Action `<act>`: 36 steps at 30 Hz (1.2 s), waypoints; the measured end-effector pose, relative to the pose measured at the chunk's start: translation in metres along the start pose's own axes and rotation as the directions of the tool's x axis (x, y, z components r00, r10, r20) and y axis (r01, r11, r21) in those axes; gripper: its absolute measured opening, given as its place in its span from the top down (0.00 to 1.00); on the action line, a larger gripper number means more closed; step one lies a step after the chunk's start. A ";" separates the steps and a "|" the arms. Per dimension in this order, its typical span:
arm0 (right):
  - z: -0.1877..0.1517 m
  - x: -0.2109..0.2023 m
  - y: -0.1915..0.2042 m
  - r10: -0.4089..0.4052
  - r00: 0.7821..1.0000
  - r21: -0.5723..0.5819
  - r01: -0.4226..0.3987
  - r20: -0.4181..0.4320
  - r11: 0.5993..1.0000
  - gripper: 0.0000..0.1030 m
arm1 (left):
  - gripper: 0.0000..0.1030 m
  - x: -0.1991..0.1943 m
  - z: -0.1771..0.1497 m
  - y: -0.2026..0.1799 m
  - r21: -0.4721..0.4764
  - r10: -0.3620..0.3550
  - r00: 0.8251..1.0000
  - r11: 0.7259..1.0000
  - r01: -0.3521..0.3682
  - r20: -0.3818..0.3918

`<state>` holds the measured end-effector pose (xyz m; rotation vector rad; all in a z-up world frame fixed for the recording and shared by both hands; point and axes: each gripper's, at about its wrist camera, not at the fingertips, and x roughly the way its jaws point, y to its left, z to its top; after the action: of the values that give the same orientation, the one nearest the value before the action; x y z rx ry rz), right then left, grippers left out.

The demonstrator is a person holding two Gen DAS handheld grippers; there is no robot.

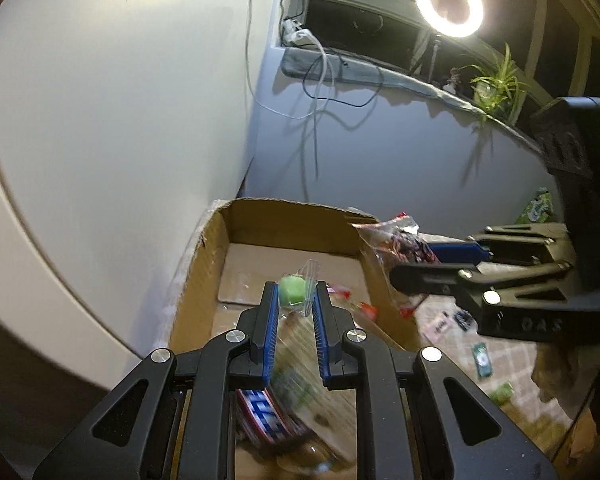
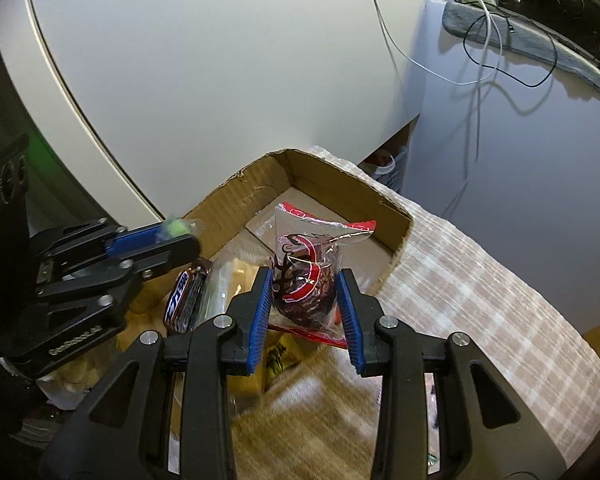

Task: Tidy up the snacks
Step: 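Carry both snacks into the cardboard box and open both grippers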

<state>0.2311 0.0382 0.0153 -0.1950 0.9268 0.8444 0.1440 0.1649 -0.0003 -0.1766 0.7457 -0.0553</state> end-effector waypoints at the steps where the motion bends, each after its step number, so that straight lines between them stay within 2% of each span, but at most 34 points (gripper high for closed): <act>1: 0.001 0.003 0.001 0.000 1.000 -0.001 0.000 -0.002 1.000 0.67 | 0.85 0.003 0.002 0.001 -0.003 0.004 1.000 1.000 -0.004 -0.003; 15: 0.007 0.024 -0.001 0.009 1.000 -0.002 -0.009 -0.016 1.000 0.66 | 0.85 0.014 0.011 0.006 -0.002 0.033 0.999 0.999 -0.033 -0.011; 16: 0.007 0.024 -0.001 0.006 1.000 -0.004 -0.006 -0.016 1.000 0.64 | 0.84 0.013 0.011 0.006 -0.004 0.035 0.999 0.999 -0.035 -0.009; 19: 0.007 0.022 0.001 0.000 1.000 -0.011 0.000 -0.003 1.000 0.43 | 0.82 0.012 0.011 0.005 0.000 0.040 0.999 0.999 -0.040 -0.005; 25: 0.006 0.013 0.004 -0.008 1.000 -0.017 0.008 0.012 1.000 0.42 | 0.82 0.004 0.011 0.002 0.005 0.048 0.999 0.999 -0.048 0.007; 29: 0.002 0.003 0.005 -0.022 0.999 -0.020 0.022 0.023 1.000 0.32 | 0.75 -0.006 0.010 -0.003 0.011 0.054 0.998 0.998 -0.054 0.022; 33: -0.006 -0.012 0.004 -0.038 0.999 -0.024 0.038 0.039 0.999 0.31 | 0.74 -0.016 0.010 -0.007 0.014 0.055 0.998 0.998 -0.055 0.037; 35: -0.011 -0.020 0.003 -0.047 0.998 -0.021 0.048 0.048 0.999 0.22 | 0.73 -0.021 0.009 -0.011 0.022 0.055 0.998 0.998 -0.056 0.044; 36: -0.014 -0.024 0.001 -0.052 0.997 -0.018 0.054 0.055 0.998 0.19 | 0.66 -0.025 0.007 -0.014 0.024 0.051 0.998 0.998 -0.052 0.048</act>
<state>0.2135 0.0185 0.0255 -0.2118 0.8591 0.8063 0.1307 0.1548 0.0243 -0.1344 0.7019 -0.0112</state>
